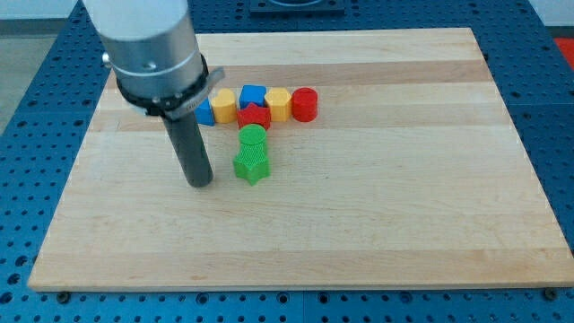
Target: Slide the green star to the bottom right
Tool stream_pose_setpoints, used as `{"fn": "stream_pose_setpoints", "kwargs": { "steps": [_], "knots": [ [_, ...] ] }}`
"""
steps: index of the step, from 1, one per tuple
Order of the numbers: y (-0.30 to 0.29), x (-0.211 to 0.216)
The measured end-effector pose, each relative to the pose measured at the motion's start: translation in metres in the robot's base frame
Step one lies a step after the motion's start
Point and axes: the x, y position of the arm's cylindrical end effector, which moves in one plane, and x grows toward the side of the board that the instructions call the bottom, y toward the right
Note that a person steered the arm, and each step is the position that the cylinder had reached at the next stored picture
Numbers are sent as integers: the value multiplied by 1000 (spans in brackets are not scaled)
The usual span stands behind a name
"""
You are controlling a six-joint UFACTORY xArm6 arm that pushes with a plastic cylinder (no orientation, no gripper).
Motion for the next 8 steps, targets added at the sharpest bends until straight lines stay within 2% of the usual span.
{"fn": "stream_pose_setpoints", "kwargs": {
  "steps": [1,6,7,8],
  "knots": [
    [8,-9],
    [160,-9],
    [190,-3],
    [195,10]
  ]
}}
